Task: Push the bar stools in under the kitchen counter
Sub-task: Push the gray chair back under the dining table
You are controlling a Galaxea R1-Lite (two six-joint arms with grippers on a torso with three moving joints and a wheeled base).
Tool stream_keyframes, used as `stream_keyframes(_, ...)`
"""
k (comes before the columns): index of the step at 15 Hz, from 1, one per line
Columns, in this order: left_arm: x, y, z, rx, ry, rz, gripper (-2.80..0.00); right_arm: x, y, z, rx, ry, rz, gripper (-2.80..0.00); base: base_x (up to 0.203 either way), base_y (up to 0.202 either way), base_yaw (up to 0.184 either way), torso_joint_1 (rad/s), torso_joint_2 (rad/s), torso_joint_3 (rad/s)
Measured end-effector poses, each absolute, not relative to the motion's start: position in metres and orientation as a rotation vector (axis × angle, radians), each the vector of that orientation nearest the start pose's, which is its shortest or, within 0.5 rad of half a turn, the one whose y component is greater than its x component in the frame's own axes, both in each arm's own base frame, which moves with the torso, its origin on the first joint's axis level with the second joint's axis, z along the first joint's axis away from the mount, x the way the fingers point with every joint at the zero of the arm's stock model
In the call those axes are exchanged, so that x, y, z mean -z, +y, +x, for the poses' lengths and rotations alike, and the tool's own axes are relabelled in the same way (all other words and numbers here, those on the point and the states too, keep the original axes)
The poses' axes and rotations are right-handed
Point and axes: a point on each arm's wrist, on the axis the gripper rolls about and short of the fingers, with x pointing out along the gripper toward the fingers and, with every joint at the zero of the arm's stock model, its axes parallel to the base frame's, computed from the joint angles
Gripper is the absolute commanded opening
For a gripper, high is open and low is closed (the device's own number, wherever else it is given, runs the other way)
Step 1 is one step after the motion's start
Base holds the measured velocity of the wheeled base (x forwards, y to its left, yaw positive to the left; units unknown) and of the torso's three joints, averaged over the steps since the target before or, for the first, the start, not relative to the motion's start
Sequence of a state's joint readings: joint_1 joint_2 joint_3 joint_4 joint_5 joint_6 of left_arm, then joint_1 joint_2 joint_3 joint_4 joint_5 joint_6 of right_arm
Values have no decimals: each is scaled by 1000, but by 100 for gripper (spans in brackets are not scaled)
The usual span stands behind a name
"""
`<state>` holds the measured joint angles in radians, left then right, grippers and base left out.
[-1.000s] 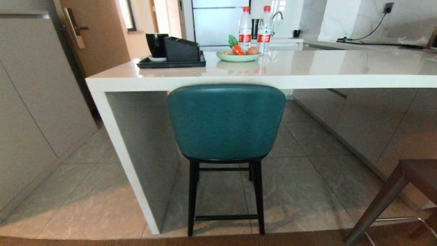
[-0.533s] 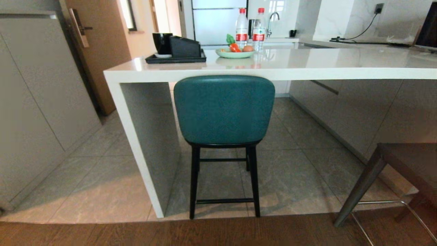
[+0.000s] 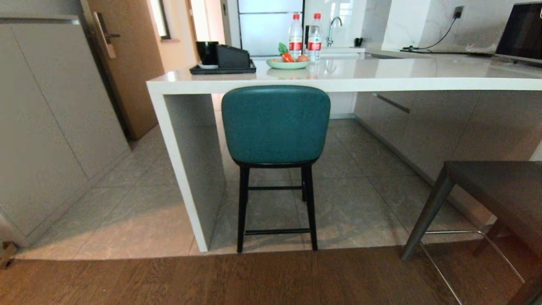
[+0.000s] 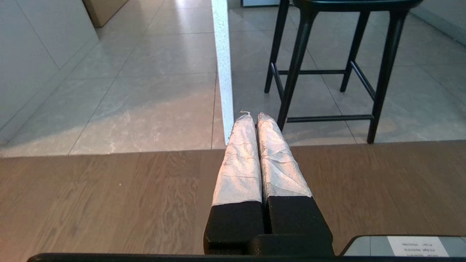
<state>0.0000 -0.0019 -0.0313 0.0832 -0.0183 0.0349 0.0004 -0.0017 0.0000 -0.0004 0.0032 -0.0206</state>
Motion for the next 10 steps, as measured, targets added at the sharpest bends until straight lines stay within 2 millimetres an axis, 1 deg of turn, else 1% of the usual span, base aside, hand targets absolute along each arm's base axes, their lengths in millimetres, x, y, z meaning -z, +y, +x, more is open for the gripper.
stream_keyframes(10,-76,0,-25,19,49,33,-280,-76,0,-23,-4,-3,-20,-280,0,0,0,0,0,0)
